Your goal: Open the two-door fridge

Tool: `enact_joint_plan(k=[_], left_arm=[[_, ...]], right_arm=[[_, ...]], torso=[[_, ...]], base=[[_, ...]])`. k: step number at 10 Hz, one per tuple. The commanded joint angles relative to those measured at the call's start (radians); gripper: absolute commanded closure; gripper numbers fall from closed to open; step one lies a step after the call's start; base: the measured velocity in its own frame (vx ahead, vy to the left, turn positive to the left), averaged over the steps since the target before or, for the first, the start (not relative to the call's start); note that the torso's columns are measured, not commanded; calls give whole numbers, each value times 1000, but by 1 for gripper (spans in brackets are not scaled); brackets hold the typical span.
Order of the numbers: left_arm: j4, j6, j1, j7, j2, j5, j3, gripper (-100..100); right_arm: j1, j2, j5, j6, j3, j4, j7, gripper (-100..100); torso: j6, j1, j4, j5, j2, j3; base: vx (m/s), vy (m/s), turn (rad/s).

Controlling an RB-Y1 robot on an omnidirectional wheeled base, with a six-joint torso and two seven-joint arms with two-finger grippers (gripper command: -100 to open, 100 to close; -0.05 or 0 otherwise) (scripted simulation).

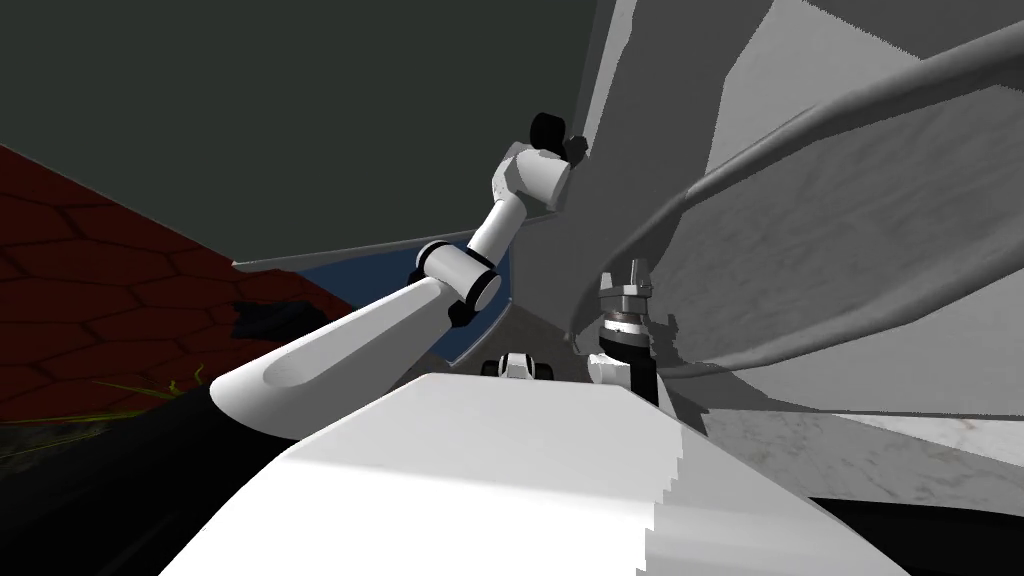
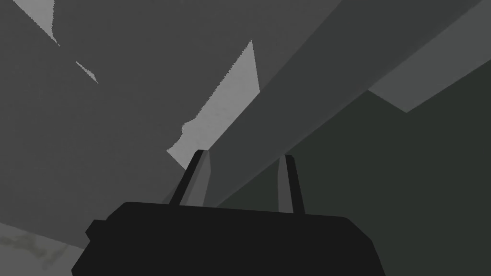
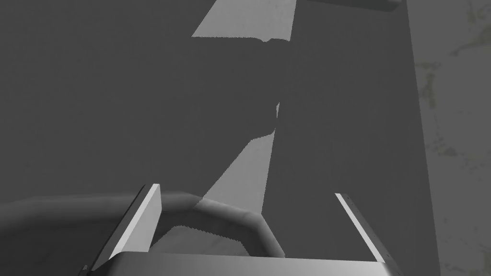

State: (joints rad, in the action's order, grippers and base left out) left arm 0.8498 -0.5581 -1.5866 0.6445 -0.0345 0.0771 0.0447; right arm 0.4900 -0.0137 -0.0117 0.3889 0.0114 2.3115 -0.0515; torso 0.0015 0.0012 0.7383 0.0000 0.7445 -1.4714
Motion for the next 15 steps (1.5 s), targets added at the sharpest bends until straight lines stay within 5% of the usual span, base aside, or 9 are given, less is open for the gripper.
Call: enact_joint_plan(k=[1, 6, 7, 15], left_arm=[[1, 6, -2, -3, -9, 43, 31, 100], [25, 8, -5, 3, -12, 132, 91, 100], [17, 7, -8, 6, -6, 123, 83, 100], [96, 5, 2, 14, -11, 279, 188, 100]], right_arm=[[0, 0, 0, 0, 0, 0, 0, 0], [0, 0, 0, 0, 0, 0, 0, 0], [0, 0, 0, 0, 0, 0, 0, 0], [0, 0, 0, 0, 0, 0, 0, 0]], torso=[[-3, 1, 0, 1, -1, 0], [1, -3, 1, 0, -5, -4], [1, -4, 1, -1, -3, -2], [-2, 0, 1, 1, -5, -3]], base=[[-288, 109, -257], [-264, 101, -249], [-134, 43, -55], [-233, 142, -223]])
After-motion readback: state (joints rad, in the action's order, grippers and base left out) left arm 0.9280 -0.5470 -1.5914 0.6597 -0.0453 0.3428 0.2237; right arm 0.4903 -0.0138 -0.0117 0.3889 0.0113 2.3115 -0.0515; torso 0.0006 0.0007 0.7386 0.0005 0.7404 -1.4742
